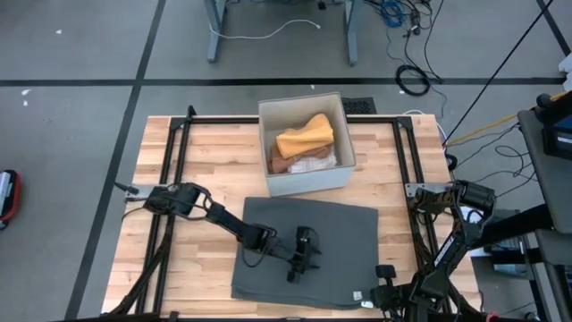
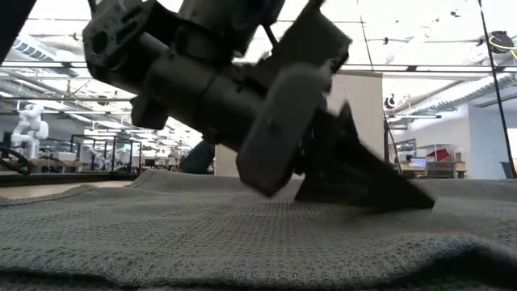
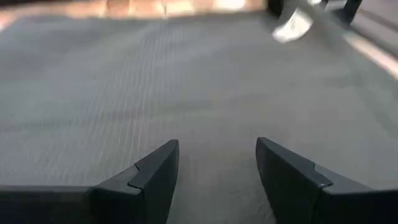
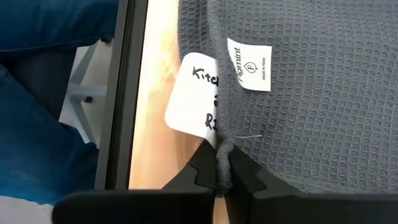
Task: Fold towel
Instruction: Fold the orange towel
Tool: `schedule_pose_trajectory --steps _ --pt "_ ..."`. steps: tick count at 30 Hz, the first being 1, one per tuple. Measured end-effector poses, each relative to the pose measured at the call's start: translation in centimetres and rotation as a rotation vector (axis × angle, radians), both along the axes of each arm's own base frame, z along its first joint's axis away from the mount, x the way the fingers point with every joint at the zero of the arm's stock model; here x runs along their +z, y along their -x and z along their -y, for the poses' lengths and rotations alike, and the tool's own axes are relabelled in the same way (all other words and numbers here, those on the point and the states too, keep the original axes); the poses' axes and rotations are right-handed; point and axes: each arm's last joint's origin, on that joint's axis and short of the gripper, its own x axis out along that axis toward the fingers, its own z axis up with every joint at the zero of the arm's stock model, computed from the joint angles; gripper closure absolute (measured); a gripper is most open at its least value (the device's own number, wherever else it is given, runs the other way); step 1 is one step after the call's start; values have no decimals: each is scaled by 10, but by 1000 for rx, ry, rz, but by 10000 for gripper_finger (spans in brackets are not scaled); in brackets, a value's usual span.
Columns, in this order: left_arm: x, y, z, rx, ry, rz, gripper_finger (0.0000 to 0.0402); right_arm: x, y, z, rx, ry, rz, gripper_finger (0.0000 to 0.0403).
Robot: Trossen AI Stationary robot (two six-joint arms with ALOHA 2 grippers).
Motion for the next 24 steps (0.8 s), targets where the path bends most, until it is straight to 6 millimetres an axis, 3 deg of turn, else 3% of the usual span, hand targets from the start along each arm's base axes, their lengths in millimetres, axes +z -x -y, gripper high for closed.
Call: schedule_pose_trajectory --steps 7,16,20,24 --pt "-7 1 -8 33 -21 -131 180 1 -4 -3 22 -22 27 400" --pt "-15 7 -9 7 -114 -222 180 5 -24 -6 106 -68 118 399" --pt "-16 9 -8 -11 -113 -244 180 6 -27 -6 116 -71 125 377" --pt "0 11 -2 -53 -130 -199 180 9 -24 -7 124 -132 65 329"
